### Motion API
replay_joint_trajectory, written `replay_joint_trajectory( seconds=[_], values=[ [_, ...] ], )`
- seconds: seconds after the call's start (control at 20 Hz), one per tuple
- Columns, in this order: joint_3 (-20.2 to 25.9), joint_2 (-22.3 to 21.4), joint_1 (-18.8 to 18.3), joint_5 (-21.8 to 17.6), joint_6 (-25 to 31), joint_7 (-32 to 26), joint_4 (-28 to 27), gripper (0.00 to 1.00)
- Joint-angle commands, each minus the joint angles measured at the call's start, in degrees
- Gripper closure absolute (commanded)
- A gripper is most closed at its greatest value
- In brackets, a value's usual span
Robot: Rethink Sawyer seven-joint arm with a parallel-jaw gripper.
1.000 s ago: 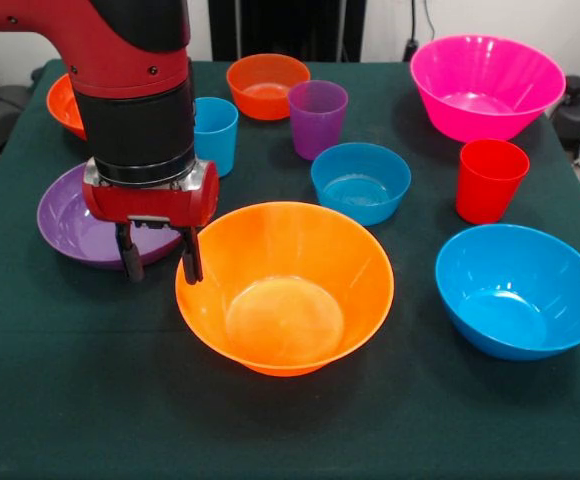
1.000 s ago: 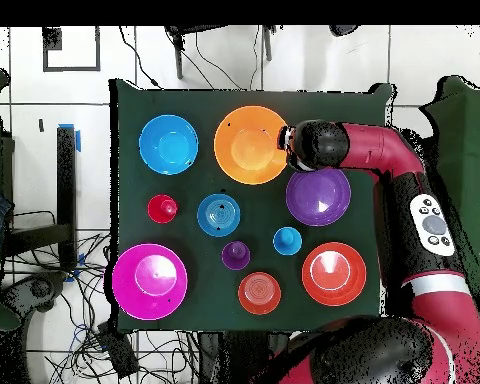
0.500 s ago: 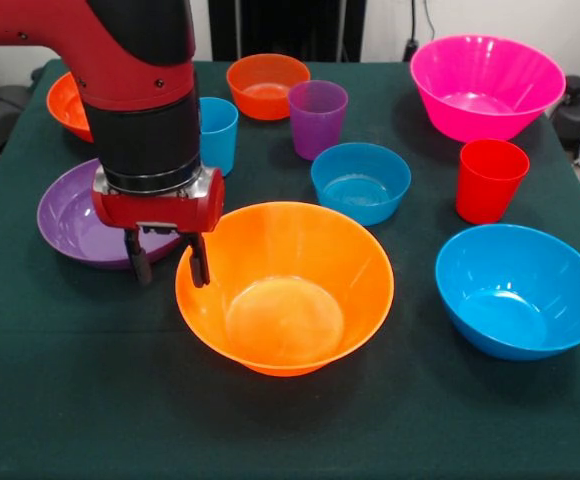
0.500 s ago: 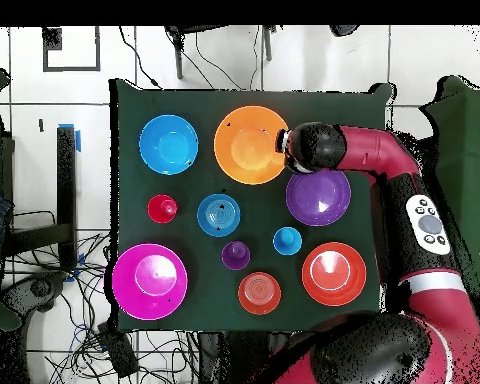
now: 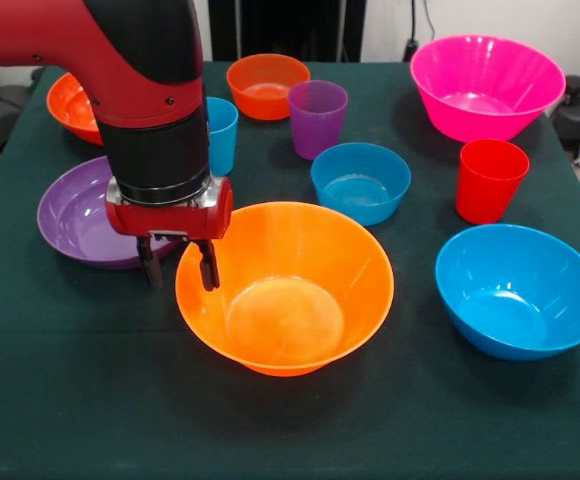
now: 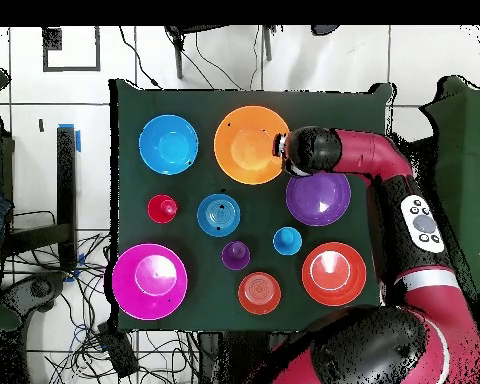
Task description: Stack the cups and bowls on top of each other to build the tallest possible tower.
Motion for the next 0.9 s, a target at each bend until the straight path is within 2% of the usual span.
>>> replay_joint_trajectory(
  seconds=[0.05, 0.1, 0.9],
  values=[
    [2.2, 1.2, 0.7, -3.6, -0.1, -13.7, 1.1, 0.00],
    [2.2, 1.3, 0.8, -3.3, 0.9, -14.0, 0.9, 1.00],
    [2.3, 0.2, 1.2, -3.4, 3.1, -14.8, 0.3, 1.00]
  ],
)
